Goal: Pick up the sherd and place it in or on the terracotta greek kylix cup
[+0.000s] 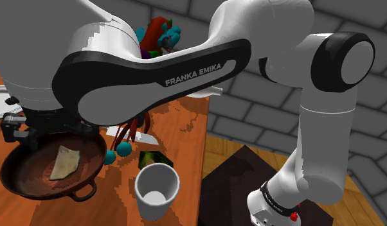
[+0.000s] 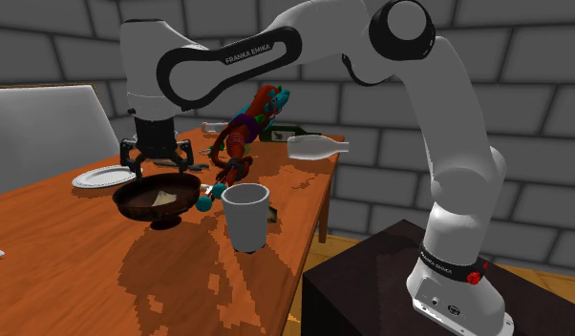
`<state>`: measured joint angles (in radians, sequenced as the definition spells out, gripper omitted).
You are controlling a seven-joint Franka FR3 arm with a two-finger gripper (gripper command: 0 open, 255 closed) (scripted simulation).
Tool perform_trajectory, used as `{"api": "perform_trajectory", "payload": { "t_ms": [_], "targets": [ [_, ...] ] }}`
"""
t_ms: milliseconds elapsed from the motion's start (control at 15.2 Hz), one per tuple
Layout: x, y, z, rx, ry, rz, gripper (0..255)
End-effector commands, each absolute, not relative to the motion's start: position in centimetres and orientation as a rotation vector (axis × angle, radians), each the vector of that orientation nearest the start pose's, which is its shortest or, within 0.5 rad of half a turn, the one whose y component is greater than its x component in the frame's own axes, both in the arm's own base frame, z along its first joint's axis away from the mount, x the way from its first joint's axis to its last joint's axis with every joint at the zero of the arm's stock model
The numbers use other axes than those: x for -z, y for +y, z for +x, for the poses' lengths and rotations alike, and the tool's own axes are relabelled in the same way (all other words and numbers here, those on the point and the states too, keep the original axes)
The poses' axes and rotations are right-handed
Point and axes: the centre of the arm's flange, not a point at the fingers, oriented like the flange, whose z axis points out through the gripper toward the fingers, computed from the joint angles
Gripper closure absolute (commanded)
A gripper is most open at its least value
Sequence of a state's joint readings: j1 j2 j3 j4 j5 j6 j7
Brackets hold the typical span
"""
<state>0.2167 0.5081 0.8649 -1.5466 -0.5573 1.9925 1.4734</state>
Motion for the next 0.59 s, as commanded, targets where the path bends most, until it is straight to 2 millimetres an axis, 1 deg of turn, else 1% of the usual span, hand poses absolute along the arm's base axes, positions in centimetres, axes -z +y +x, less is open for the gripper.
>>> {"api": "perform_trajectory", "payload": {
  "t_ms": [0, 198, 528],
  "targets": [
    [-46.1, 53.1, 42.4, 0.27, 0.425, -3.021, 0],
    [-49.7, 52.9, 41.7, 0.27, 0.425, -3.021, 0],
    [-49.7, 52.9, 41.7, 0.27, 0.425, -3.021, 0]
  ]
}}
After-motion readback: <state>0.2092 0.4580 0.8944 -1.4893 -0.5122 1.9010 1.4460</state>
